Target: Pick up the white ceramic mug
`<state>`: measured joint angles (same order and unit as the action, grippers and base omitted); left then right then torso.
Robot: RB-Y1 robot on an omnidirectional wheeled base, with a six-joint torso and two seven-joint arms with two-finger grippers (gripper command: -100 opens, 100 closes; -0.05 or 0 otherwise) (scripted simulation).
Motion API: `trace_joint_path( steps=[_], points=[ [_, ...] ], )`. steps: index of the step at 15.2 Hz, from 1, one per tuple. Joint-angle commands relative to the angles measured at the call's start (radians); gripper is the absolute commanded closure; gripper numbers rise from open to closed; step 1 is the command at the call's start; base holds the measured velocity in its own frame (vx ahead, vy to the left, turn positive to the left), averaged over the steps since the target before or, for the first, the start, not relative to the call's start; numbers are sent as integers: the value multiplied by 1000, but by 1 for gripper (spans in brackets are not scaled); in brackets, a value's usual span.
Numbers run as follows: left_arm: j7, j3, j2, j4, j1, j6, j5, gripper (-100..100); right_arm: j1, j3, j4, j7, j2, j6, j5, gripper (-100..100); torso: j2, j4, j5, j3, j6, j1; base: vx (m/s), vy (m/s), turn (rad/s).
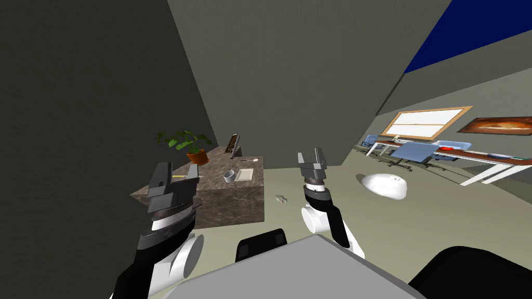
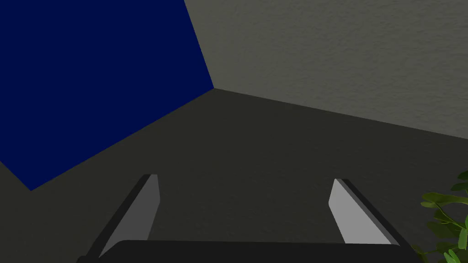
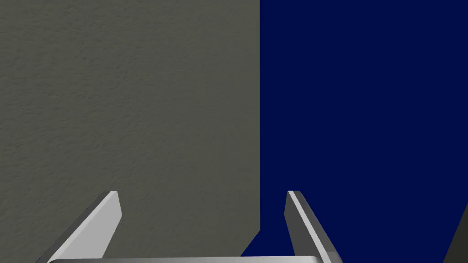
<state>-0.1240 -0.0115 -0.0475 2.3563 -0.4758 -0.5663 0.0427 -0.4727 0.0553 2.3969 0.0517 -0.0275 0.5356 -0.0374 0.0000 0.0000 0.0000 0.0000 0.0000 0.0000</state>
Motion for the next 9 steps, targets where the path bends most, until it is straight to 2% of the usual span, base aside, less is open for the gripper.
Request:
trace_joint_path(
  steps=[1,2,4,7,8,9],
  points=[
    [-3,3,-25,-22,24,36,0,-100,0,0,0,0,0,0,0,0,0,0,0,0,0,0,3,-8,40],
    [-3,3,-25,-22,24,36,0,-100,0,0,0,0,0,0,0,0,0,0,0,0,0,0,5,-14,47],
    [-8,7,-49,-55,59,82,0,-100,0,0,0,0,0,0,0,0,-1,0,0,0,0,-1,7,-23,51],
    [-10,10,-61,-77,82,123,0,-100,0,0,0,0,0,0,0,0,-1,0,0,-1,0,-2,9,-26,46],
    [-14,13,-73,-101,108,148,0,-100,0,0,0,0,0,0,0,0,-1,0,0,-1,0,-2,10,-22,57],
    [-14,13,-73,-101,108,162,0,-100,0,0,0,0,0,0,0,0,-1,0,0,-1,0,-1,9,-19,43]
  ],
)
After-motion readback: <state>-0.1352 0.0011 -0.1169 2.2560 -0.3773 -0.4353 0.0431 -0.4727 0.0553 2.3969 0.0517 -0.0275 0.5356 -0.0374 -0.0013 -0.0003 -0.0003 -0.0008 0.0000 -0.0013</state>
